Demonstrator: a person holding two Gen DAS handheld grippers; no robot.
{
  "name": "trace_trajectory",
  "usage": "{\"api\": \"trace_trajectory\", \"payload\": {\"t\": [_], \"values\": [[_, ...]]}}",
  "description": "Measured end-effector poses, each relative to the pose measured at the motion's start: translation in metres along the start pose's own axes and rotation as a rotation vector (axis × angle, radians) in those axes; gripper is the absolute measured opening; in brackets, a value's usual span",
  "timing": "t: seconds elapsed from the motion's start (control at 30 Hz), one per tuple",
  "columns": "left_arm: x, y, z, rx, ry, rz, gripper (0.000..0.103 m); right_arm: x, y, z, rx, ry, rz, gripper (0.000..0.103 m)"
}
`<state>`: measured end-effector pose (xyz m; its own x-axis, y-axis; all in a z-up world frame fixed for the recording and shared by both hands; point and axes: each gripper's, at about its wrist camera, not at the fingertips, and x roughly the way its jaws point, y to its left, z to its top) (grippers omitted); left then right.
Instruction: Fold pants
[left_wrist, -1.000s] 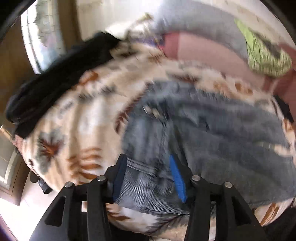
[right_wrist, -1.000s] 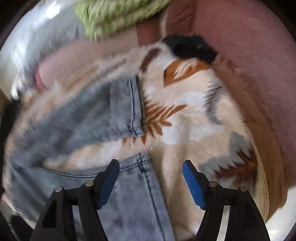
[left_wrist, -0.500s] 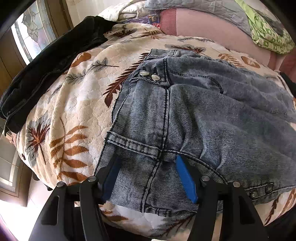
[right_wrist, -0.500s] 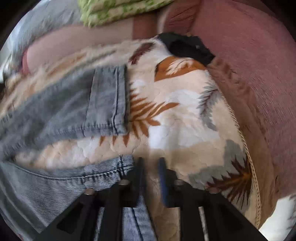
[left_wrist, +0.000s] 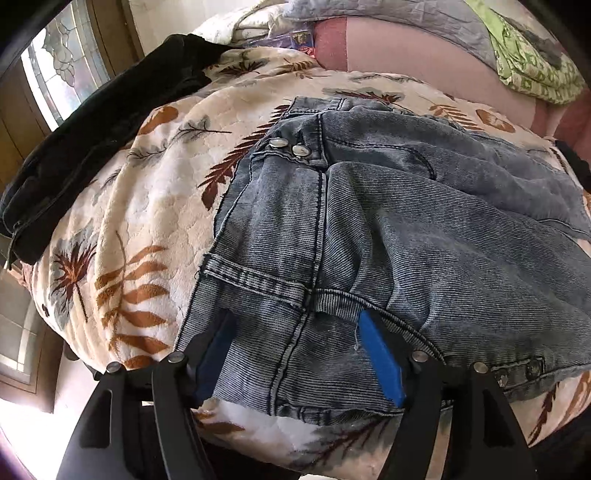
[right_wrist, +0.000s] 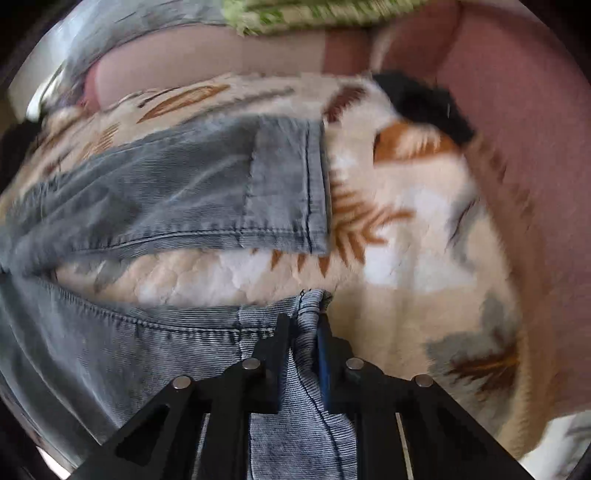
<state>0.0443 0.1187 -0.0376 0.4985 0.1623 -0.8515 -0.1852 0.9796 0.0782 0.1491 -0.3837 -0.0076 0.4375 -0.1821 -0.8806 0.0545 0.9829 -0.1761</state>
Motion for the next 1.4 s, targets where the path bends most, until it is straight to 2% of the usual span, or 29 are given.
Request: {"api": "trace_trajectory", "payload": {"t": [0.07, 0.13, 0.17, 0.23, 0.27, 0.3, 0.37, 0.47, 0.53, 0.6, 0.67, 0.7, 0.73, 0.77, 0.8, 0.83, 0.93, 0.97, 1.03, 1.07, 1.13, 1.17, 1.2, 1.23, 1.27, 1.3, 1.4], "values": [[0.001, 0.001, 0.002, 0.005, 0.004, -0.01, 0.072, 0.0, 0.004, 0.002, -0.054, -0.016, -0.09, 0.014], [-0.002, 0.001, 0.006, 0.013, 0.01, -0.009, 0.072, 0.017, -0.004, 0.003, -0.021, 0.052, -0.067, 0.015], [-0.006, 0.003, 0.009, 0.014, 0.006, -0.012, 0.072, 0.019, -0.006, 0.002, -0.014, 0.047, -0.064, 0.022], [-0.022, 0.008, 0.019, -0.001, -0.046, -0.031, 0.072, 0.012, -0.008, 0.003, -0.013, 0.019, -0.069, 0.04], [-0.03, 0.013, 0.026, -0.015, -0.079, -0.039, 0.072, 0.007, -0.011, 0.006, 0.006, 0.001, -0.06, 0.063], [-0.036, 0.019, 0.037, -0.032, -0.107, -0.051, 0.072, 0.0, -0.016, 0.009, 0.034, -0.031, -0.046, 0.074], [-0.035, 0.03, 0.058, -0.06, -0.138, -0.067, 0.074, -0.011, -0.025, 0.023, 0.084, -0.089, -0.021, 0.075], [-0.006, 0.043, 0.099, -0.101, -0.114, -0.071, 0.074, -0.016, -0.04, 0.051, 0.172, -0.113, 0.089, 0.075], [0.023, 0.044, 0.12, -0.112, -0.058, -0.088, 0.074, -0.002, -0.043, 0.067, 0.203, -0.076, 0.13, 0.075], [0.054, 0.042, 0.137, -0.117, 0.004, -0.08, 0.073, 0.025, -0.042, 0.077, 0.217, -0.01, 0.126, 0.075], [0.068, 0.036, 0.14, -0.118, 0.027, -0.084, 0.074, 0.052, -0.04, 0.078, 0.236, 0.06, 0.143, 0.073], [0.074, 0.033, 0.141, -0.112, 0.04, -0.074, 0.074, 0.066, -0.037, 0.077, 0.238, 0.095, 0.174, 0.048], [0.078, 0.028, 0.142, -0.1, 0.046, -0.051, 0.075, 0.077, -0.03, 0.075, 0.217, 0.14, 0.178, 0.032], [0.079, 0.025, 0.142, -0.092, 0.041, -0.042, 0.075, 0.074, -0.02, 0.075, 0.168, 0.133, 0.131, 0.03], [0.08, 0.021, 0.143, -0.075, 0.042, -0.03, 0.075, 0.071, -0.014, 0.077, 0.121, 0.13, 0.096, 0.018], [0.082, 0.019, 0.144, -0.062, 0.044, -0.023, 0.075, 0.063, -0.007, 0.079, 0.075, 0.116, 0.06, 0.016], [0.089, 0.018, 0.146, -0.058, 0.052, -0.025, 0.075, 0.036, 0.002, 0.08, -0.013, 0.047, -0.048, 0.016], [0.091, 0.017, 0.147, -0.054, 0.054, -0.023, 0.076, 0.033, 0.002, 0.076, -0.019, 0.045, -0.056, 0.016], [0.091, 0.015, 0.148, -0.043, 0.054, -0.019, 0.076, 0.053, 0.003, 0.063, -0.038, 0.153, -0.024, 0.016], [0.09, 0.014, 0.148, -0.04, 0.055, -0.019, 0.075, 0.063, 0.004, 0.058, -0.047, 0.194, -0.018, 0.023], [0.084, 0.016, 0.151, -0.037, 0.046, -0.031, 0.075, 0.057, -0.007, 0.061, 0.004, 0.154, 0.015, 0.03], [0.077, 0.019, 0.154, -0.037, 0.032, -0.04, 0.075, 0.051, -0.014, 0.065, 0.057, 0.132, 0.06, 0.042], [0.071, 0.02, 0.158, -0.042, 0.013, -0.048, 0.075, 0.044, -0.023, 0.071, 0.114, 0.099, 0.102, 0.061], [0.062, 0.023, 0.166, -0.049, -0.029, -0.049, 0.075, 0.039, -0.031, 0.08, 0.156, 0.061, 0.115, 0.068], [0.058, 0.024, 0.172, -0.048, -0.052, -0.044, 0.075, 0.036, -0.034, 0.09, 0.171, 0.03, 0.125, 0.073], [0.056, 0.024, 0.178, -0.047, -0.067, -0.04, 0.075, 0.037, -0.036, 0.098, 0.173, 0.018, 0.135, 0.073], [0.065, 0.025, 0.204, -0.062, -0.044, -0.075, 0.075, 0.06, -0.038, 0.128, 0.221, 0.023, 0.171, 0.073]]}}
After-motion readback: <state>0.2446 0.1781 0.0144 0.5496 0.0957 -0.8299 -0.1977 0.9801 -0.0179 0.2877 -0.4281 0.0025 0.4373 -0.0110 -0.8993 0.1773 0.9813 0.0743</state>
